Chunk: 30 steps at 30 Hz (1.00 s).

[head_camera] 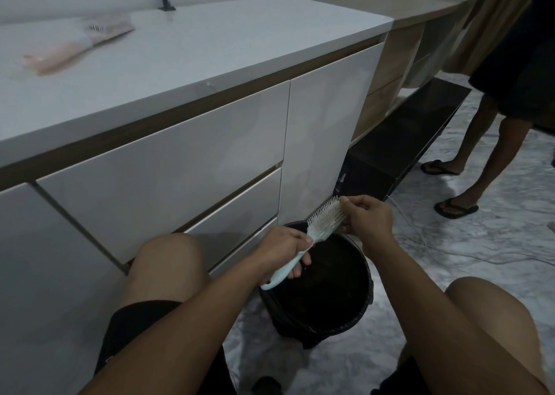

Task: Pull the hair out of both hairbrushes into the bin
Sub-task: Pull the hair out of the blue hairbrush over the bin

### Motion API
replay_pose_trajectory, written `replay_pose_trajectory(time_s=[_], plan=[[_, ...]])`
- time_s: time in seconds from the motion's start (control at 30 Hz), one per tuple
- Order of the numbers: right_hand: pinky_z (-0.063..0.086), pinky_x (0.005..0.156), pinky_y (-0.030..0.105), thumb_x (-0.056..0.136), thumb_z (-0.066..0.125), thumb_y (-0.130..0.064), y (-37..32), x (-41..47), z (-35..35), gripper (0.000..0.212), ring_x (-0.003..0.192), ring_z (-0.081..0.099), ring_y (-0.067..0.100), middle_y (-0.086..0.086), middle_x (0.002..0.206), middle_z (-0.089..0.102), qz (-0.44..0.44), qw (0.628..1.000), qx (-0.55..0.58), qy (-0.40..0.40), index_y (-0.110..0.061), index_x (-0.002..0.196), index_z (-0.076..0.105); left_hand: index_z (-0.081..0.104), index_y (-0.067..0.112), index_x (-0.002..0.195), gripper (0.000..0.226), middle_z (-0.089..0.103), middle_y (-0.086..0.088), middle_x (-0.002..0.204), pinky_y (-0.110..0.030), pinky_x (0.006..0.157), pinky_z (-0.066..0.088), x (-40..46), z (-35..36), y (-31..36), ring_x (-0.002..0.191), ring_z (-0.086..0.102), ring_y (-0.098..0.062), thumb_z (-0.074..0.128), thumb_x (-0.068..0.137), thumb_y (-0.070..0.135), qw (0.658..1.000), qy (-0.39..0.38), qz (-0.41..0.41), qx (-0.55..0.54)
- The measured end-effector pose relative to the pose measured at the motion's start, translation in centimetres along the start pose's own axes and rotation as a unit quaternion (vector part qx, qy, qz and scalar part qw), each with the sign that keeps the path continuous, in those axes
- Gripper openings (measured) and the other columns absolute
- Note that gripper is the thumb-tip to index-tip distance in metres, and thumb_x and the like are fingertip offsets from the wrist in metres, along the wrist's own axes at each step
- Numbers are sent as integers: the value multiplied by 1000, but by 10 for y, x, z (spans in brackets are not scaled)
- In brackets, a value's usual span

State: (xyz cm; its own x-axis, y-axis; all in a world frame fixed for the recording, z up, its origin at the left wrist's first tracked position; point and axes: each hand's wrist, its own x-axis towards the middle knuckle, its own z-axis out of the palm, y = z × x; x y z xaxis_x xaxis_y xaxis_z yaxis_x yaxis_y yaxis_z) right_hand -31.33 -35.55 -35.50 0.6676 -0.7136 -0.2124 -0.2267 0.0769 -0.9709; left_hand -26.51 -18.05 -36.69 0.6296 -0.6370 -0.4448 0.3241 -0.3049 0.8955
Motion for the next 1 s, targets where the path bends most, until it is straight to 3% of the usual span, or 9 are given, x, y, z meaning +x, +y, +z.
replay_pose_trajectory(time_s=[0.17, 0.3, 0.37, 0.47, 0.53, 0.6, 0.67, 0.83, 1.0], plan=[[61, 54, 32, 101, 52, -21, 0, 3, 1, 18, 91, 72, 31, 19, 102, 68, 13, 998, 17, 63, -14, 85, 56, 66, 10, 98, 13, 65, -5, 61, -28, 42, 40, 3, -1, -4, 37, 50, -15, 55, 95, 17, 999, 2, 22, 40], [61, 71, 41, 100, 51, -34, 3, 6, -1, 27, 92, 72, 27, 14, 98, 73, -13, 996, -11, 87, -14, 86, 63, 67, 11, 99, 13, 62, -4, 59, -26, 39, 38, 4, 0, -5, 36, 48, -15, 56, 94, 17, 997, 38, 36, 56], [61, 80, 46, 94, 63, -37, 3, 5, -1, 22, 98, 70, 27, 13, 105, 72, -35, 998, -32, 38, -15, 95, 67, 68, 14, 96, 11, 61, -2, 57, -25, 39, 37, 6, 0, -8, 35, 48, -15, 58, 92, 18, 994, 58, 50, 82], [57, 91, 45, 76, 80, -40, 5, 0, -1, 50, 110, 63, 22, 6, 124, 63, -55, 992, -75, -86, -25, 121, 62, 70, 16, 101, 15, 62, -2, 60, -24, 40, 37, 6, 2, -10, 36, 49, -13, 63, 89, 20, 987, 77, 75, 118], [55, 91, 41, 67, 87, -41, 7, -3, 0, 58, 112, 60, 20, 1, 126, 61, -80, 981, -130, -120, -28, 119, 63, 70, 15, 107, 20, 63, -1, 64, -21, 39, 39, 3, 1, -9, 36, 51, -6, 64, 88, 19, 983, 85, 90, 136], [55, 79, 31, 66, 89, -35, 7, -5, 1, 50, 103, 62, 17, 1, 116, 64, -96, 979, -140, -115, -22, 109, 66, 70, 15, 109, 22, 63, 1, 66, -18, 39, 40, 2, 0, -8, 35, 53, -4, 65, 88, 17, 979, 88, 105, 153], [54, 68, 29, 70, 87, -31, 6, -7, 3, 37, 92, 65, 20, 5, 103, 67, -108, 981, -131, -95, -16, 97, 66, 71, 15, 111, 24, 64, 2, 66, -18, 41, 42, 1, -2, -8, 35, 53, -2, 66, 87, 18, 975, 93, 116, 165], [58, 83, 50, 81, 78, -24, 5, -3, 6, 15, 93, 68, 32, 12, 92, 70, -101, 987, -119, -28, -11, 82, 69, 71, 18, 115, 32, 74, -10, 89, -25, 58, 49, 6, -1, -12, 44, 50, 1, 70, 83, 24, 964, 106, 137, 203], [58, 84, 54, 88, 65, -22, 7, -1, 6, 4, 95, 66, 31, 10, 99, 68, -72, 991, -112, -14, -21, 85, 63, 70, 22, 116, 34, 75, -6, 96, -28, 63, 50, 5, -1, -12, 54, 53, -2, 70, 83, 28, 957, 112, 134, 230]])
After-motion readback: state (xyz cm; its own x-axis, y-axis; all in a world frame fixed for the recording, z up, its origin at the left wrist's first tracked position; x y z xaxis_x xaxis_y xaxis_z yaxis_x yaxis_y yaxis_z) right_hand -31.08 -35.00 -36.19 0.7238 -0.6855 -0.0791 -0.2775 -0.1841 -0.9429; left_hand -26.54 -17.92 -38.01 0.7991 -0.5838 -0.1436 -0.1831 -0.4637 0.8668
